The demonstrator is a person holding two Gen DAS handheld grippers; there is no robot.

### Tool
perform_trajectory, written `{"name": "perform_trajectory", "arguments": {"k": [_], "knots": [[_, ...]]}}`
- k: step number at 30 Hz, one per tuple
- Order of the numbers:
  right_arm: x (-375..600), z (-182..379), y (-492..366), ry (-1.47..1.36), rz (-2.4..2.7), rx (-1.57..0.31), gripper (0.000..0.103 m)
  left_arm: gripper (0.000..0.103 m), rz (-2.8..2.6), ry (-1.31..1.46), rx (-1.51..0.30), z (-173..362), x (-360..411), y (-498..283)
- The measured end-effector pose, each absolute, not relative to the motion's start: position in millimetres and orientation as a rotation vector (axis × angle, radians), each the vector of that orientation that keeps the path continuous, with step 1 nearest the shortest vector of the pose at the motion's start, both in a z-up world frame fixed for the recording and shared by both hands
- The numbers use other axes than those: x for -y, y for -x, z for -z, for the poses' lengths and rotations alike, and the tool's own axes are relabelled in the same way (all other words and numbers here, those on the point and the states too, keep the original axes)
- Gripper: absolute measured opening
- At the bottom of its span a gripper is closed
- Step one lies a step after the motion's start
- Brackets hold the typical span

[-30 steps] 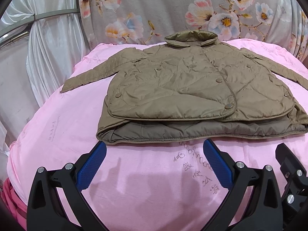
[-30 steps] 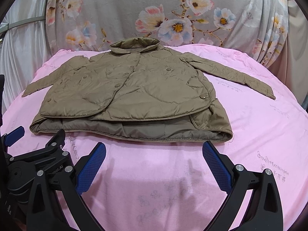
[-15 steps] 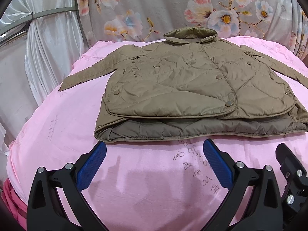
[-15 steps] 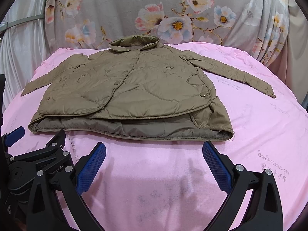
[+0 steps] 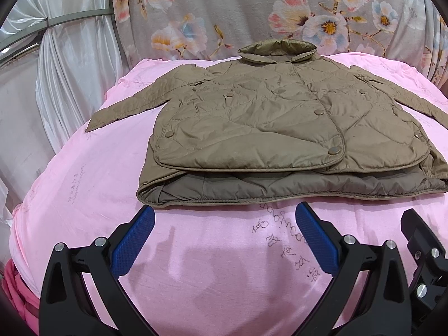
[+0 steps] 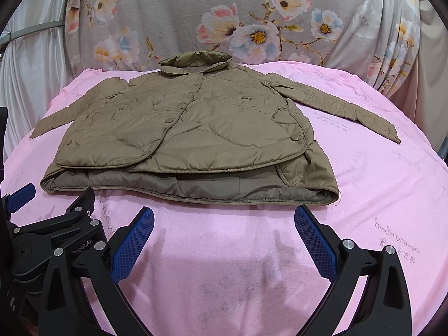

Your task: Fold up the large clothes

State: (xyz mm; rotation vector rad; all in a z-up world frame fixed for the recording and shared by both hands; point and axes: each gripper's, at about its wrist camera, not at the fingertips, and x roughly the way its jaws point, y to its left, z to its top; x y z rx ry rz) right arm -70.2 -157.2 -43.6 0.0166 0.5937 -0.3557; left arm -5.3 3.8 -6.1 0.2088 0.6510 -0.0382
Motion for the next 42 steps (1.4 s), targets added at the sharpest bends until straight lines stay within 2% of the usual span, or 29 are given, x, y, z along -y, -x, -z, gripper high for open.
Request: {"name": "perform_trajectory", "arguments": {"k": [33,42], "knots": [[157.1,43.7,69.3,-0.015,0.355,-0.596,0.098,0.098,0.039,-0.206,-0.650,14.3,-2.4,7.9],[188.3,37.1,77.6,-0.128,0.346,-0.570,0.098,0.098,0.095,-0.106,-0.645,-3.3,-18.7,7.8]]}}
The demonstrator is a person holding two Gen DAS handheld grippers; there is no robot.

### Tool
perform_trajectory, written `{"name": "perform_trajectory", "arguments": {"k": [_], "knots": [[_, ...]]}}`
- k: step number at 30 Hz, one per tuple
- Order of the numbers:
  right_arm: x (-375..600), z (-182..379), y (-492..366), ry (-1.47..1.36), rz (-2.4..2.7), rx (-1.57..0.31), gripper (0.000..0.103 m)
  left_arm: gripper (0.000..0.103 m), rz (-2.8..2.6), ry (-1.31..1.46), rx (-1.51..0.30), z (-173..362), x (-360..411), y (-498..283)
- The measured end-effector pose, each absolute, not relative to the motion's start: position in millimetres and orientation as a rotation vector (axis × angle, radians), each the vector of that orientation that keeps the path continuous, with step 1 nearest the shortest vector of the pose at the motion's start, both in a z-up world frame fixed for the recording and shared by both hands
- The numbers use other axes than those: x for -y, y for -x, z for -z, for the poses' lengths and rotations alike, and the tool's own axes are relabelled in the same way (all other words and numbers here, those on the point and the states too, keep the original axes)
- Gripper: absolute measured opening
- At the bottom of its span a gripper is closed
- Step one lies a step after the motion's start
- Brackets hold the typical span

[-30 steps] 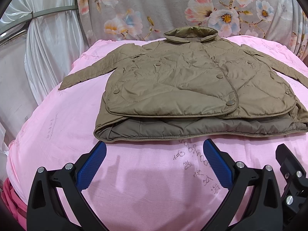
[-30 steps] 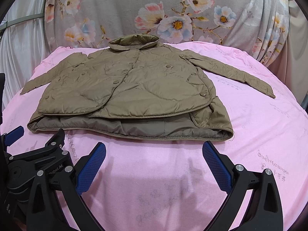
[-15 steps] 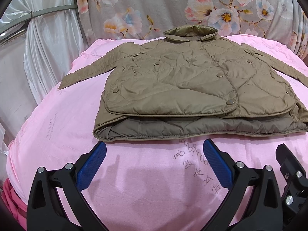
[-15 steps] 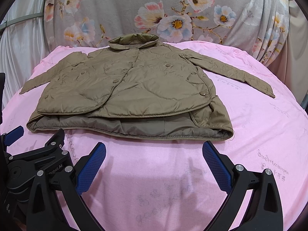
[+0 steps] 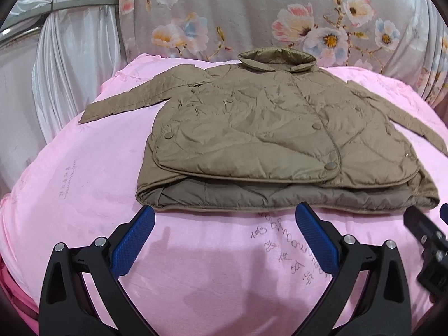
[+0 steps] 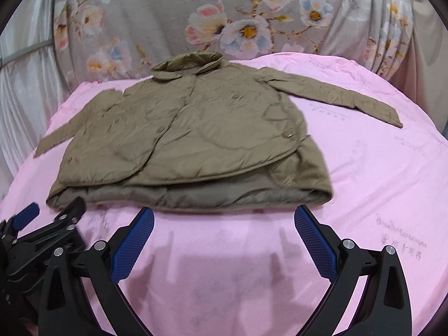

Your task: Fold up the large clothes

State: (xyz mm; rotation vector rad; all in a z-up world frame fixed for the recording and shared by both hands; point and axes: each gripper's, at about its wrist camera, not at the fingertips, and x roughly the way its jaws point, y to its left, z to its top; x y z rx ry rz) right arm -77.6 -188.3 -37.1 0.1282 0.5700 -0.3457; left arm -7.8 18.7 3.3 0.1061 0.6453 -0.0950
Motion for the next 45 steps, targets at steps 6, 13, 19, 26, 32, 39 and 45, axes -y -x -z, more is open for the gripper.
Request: {"name": "perform_trajectory", "arguments": {"k": [6,13,19,26,32,39,45], "knots": [[237.2,-2.3,72.4,-0.063,0.425,-0.492,0.098,0.098,0.055,-0.069,-0.597,-33.3,-33.8,-13.9],[364.0,-32.0,37.3,-0.311,0.467,-0.485,0.098,0.098,0.061,-0.027,-0.571,-64.7,-52.7,-59.2],[461.7,-23.1,10.0,-0.519,0.577,-0.486,0.098,0.098,0.000,-0.012,-0.559,-78.2,-68.2,-95.4],[533.6,-6.5,-27.3,-0.620,0.683,-0.518,0.097,0.098,-0.061,0.012,-0.611,-69.9,-79.3,-137.1],[570.2,12.4,-37.0,-0.801,0.723,-0.486,0.064,0.098,-0.038,0.003,-0.665,-53.1,-76.3,-158.0],[572.2,-13.6,-65.5,-0.778,0.694,-0.441,0.006,0.098,-0.037,-0.034,-0.680,-44.3,-68.8,-168.8],[509.3,-84.5,-104.2,-0.597,0.536,-0.348,0.005,0.098,-0.039,-0.040,-0.678,-43.4,-68.6,-172.8]]}}
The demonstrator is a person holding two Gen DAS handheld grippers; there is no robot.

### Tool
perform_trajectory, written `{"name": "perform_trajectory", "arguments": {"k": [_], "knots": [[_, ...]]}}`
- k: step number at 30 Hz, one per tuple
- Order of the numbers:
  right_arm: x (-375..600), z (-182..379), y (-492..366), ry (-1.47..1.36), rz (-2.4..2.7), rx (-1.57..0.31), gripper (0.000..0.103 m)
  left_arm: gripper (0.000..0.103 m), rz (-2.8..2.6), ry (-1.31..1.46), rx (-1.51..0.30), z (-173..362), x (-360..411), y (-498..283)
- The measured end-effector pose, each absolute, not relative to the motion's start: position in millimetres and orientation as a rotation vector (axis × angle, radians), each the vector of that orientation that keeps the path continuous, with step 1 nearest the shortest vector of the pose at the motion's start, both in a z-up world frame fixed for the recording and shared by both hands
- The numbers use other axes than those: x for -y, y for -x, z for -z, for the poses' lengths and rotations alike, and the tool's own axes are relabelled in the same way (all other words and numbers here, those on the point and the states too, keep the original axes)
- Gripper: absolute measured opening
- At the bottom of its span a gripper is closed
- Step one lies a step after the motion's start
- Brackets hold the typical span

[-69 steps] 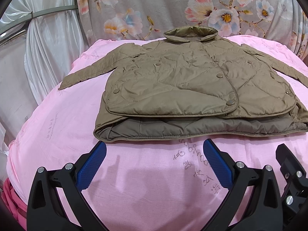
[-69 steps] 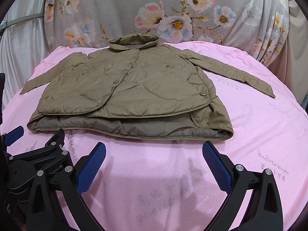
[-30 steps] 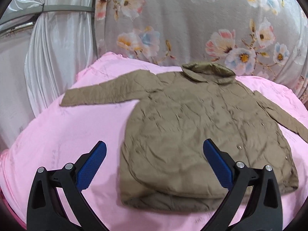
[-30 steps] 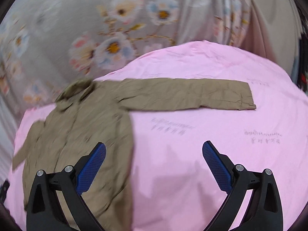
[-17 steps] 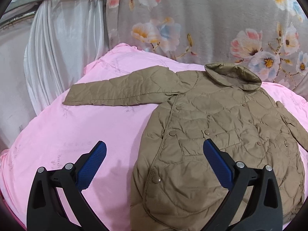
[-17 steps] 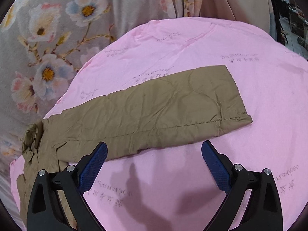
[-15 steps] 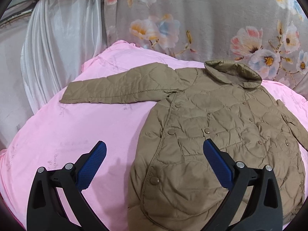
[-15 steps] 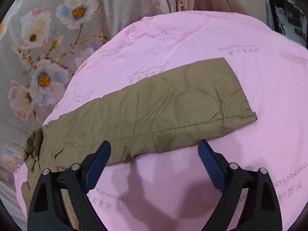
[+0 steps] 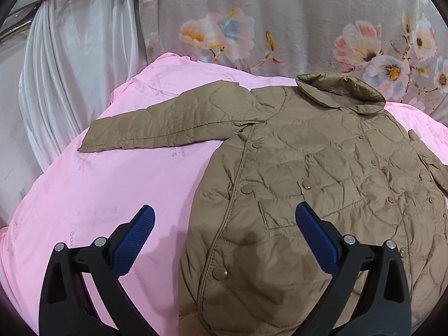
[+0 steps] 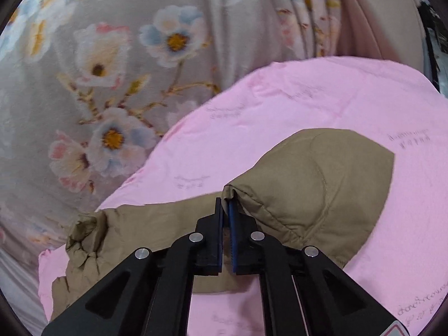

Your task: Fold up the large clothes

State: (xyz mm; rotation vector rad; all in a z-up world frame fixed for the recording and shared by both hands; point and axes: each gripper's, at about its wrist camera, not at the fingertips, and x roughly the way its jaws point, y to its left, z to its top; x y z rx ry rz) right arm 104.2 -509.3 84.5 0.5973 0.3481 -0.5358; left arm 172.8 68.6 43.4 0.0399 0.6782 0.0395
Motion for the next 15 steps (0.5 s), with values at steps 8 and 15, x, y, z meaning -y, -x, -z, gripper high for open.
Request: {"name": "perform_trajectory", "arguments": {"k": [8,15], "knots": [[334.5,-131.6,-184.3,-0.245,0.217,-0.387,0.005,0.098,-0.036,-0.049,-0.683,-41.1,-67.1,-175.8],[188.2,-93.2,-239.4,0.035,-0.012,-0.533,0.006,0.098,-0.032,-0.035,-0.736,-25.3,-73.3,-183.6]]}}
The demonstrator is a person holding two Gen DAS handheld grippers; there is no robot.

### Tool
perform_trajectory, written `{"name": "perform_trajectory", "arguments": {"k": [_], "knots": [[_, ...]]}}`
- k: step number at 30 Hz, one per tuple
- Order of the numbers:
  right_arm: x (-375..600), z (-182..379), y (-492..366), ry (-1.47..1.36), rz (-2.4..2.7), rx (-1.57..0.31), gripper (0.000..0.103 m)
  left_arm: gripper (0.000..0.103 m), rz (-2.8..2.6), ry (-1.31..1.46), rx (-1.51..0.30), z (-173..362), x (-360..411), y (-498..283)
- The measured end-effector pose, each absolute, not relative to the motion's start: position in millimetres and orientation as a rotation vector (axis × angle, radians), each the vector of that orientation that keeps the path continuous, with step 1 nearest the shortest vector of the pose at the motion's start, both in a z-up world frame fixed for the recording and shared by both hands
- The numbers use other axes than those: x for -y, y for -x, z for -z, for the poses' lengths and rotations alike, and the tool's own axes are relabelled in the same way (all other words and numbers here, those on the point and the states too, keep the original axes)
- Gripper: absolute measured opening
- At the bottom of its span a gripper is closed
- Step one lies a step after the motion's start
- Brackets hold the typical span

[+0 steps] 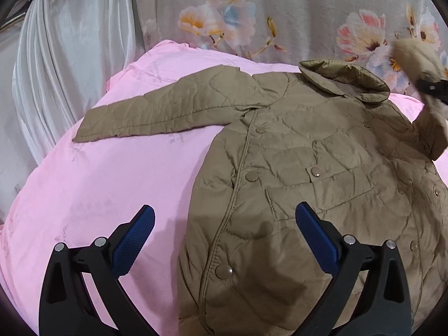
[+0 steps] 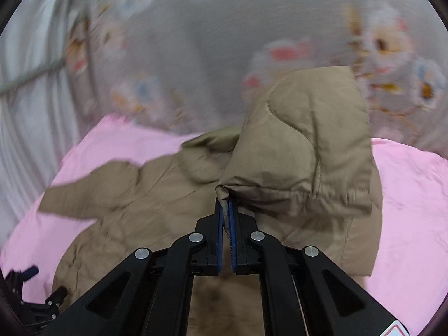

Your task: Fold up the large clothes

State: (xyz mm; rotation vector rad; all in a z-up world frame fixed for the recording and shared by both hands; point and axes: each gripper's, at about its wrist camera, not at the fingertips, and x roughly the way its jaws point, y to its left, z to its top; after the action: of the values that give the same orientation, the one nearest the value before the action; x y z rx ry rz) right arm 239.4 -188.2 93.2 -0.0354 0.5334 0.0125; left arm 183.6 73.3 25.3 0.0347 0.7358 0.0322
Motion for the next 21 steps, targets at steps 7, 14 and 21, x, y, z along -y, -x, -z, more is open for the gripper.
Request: {"name": "perform_trajectory", "arguments": {"k": [7,14,21], "knots": [[113.8,-84.7,-234.1,0.205,-0.169,-0.514,0.046,0.098,0.000,-0.012,-0.752,-21.6,-79.7,-187.5],[181.9,-109.3,-222.9,0.065,-0.013,-0.482,0.050,0.098,0.154,0.087,-0.734,-57.1,-77.5,-212.9],[283.9,-81.6,-223.4,-0.182,0.171,-0.569,0.051,0.098,0.293,0.230,-0.895,-49.1,-45.1,-302.1]]}}
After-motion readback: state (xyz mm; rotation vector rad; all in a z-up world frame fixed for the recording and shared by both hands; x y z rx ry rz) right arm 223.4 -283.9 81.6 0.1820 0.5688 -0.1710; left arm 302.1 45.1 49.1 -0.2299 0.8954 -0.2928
